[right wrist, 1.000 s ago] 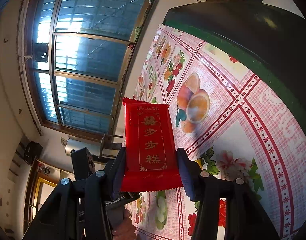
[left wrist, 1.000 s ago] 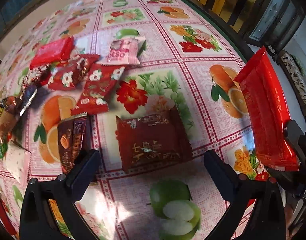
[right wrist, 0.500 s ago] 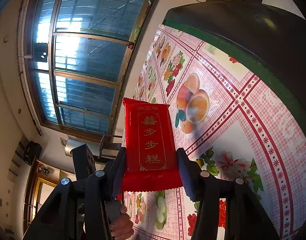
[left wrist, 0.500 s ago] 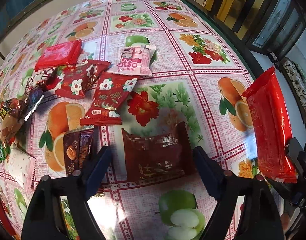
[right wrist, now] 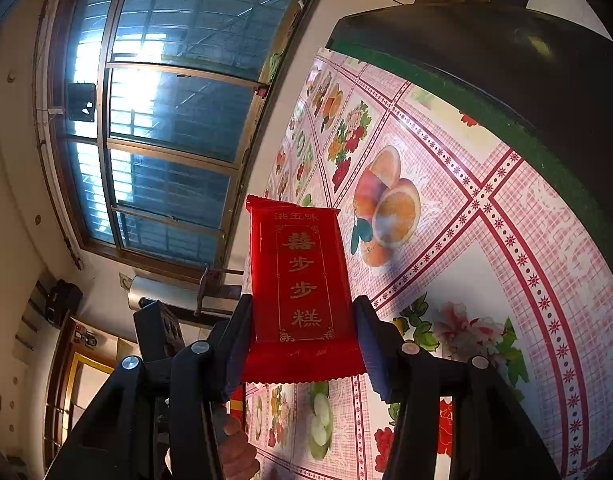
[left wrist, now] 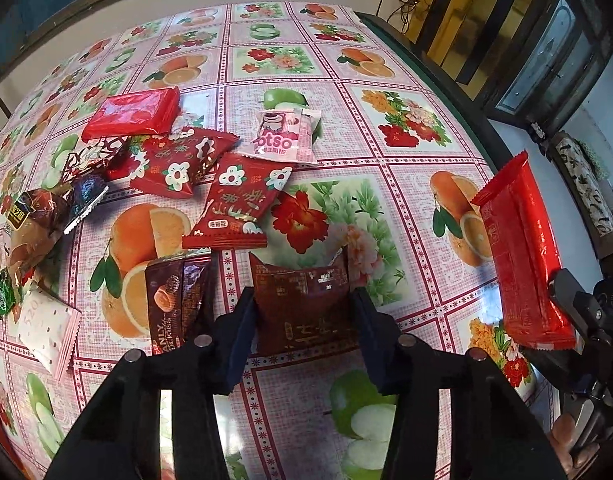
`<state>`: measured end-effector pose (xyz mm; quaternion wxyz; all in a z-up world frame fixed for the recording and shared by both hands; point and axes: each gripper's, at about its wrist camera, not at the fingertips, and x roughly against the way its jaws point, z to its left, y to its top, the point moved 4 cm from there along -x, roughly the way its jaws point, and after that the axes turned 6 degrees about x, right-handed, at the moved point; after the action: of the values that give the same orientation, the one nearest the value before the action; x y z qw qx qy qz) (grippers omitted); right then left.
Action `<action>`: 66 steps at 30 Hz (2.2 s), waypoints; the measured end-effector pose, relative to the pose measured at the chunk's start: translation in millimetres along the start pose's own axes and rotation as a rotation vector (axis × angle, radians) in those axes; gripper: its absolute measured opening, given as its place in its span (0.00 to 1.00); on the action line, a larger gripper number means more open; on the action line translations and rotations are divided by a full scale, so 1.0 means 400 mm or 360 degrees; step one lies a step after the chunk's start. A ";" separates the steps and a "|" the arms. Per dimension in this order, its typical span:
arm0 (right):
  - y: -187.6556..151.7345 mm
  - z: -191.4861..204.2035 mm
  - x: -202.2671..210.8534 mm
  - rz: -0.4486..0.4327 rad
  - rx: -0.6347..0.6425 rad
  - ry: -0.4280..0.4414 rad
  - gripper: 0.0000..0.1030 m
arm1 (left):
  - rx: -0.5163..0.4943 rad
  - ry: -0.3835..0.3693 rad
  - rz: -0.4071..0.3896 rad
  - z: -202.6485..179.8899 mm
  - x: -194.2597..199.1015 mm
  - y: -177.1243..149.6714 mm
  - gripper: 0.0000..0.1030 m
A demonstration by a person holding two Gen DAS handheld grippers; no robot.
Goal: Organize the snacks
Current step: 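Carry both packs to the white box and release them inside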
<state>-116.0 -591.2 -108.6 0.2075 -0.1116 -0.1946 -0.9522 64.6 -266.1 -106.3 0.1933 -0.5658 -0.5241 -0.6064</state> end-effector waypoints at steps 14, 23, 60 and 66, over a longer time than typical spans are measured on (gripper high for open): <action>-0.008 0.013 -0.020 0.0038 0.0048 -0.0021 0.52 | 0.0032 -0.0090 -0.0085 0.020 0.067 -0.024 0.42; -0.036 0.035 -0.046 0.0094 0.0103 -0.0032 0.52 | 0.0184 0.0139 -0.0383 0.222 0.277 -0.062 0.42; -0.761 0.676 -0.818 0.0733 0.0870 0.0128 0.58 | 0.0701 0.0707 -0.0630 0.833 0.537 -0.398 0.69; -0.555 0.545 -0.685 0.0442 0.1044 -0.0443 0.57 | 0.0457 0.0541 -0.0610 0.653 0.484 -0.352 0.73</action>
<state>59.0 -218.0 -64.8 0.3309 -0.1929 -0.4984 -0.7778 19.3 79.3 -42.6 0.2383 -0.3138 -0.6621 -0.6375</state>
